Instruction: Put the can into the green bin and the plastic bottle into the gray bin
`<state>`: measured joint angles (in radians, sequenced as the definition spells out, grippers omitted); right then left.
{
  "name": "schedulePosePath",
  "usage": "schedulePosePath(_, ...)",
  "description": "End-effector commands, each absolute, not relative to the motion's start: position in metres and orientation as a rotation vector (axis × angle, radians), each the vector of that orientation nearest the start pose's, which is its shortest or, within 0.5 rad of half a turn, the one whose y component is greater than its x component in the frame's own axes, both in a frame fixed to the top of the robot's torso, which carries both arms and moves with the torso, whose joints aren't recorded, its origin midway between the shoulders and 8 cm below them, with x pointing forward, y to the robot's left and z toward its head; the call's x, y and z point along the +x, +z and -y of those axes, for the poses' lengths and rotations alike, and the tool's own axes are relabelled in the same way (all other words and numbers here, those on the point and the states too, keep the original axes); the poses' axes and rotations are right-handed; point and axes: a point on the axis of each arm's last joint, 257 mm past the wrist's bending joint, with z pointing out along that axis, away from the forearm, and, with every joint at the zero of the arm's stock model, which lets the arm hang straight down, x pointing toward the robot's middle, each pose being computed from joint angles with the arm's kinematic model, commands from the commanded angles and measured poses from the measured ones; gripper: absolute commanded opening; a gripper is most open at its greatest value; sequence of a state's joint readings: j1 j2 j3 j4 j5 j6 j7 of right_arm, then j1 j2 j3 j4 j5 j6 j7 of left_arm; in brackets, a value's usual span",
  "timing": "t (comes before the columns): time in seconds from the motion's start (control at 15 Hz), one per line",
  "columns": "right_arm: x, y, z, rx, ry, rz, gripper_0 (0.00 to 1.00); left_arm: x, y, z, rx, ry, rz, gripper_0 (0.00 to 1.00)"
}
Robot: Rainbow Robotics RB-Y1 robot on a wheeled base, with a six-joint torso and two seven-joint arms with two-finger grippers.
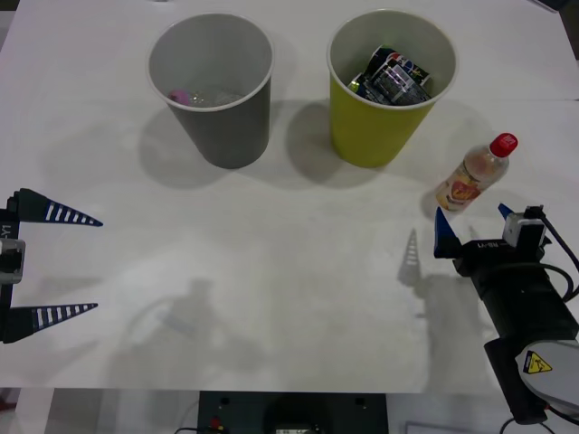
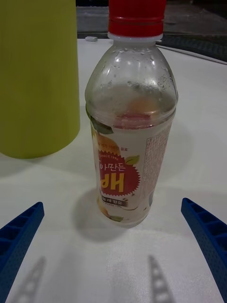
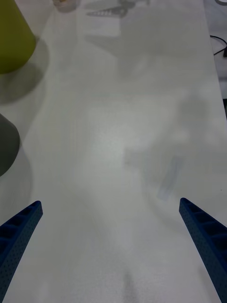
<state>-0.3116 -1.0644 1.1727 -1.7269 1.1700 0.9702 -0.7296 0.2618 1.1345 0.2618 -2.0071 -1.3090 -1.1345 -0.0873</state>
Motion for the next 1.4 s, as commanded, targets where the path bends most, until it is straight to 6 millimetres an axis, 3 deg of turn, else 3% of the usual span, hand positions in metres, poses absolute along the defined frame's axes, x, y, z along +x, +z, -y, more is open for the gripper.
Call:
schedulePosePath(0.07,0.493,-0.249,0.303,-0.016,-0.018,-1.599,1.00,0.341,-0.167,-0.286,1.762,-0.118,-1.444,1.00)
schedulePosePath(0.53,0.526,-0.241,0.311,0.016,-0.079,-1.536,1.00,0.341,-0.167,-0.286,1.762,-0.118,-1.444,1.00)
schedulePosePath(1.4,0.563,-0.233,0.308,0.030,-0.130,-1.498,1.00,0.341,-0.167,-0.286,1.762,-0.118,-1.444,1.00)
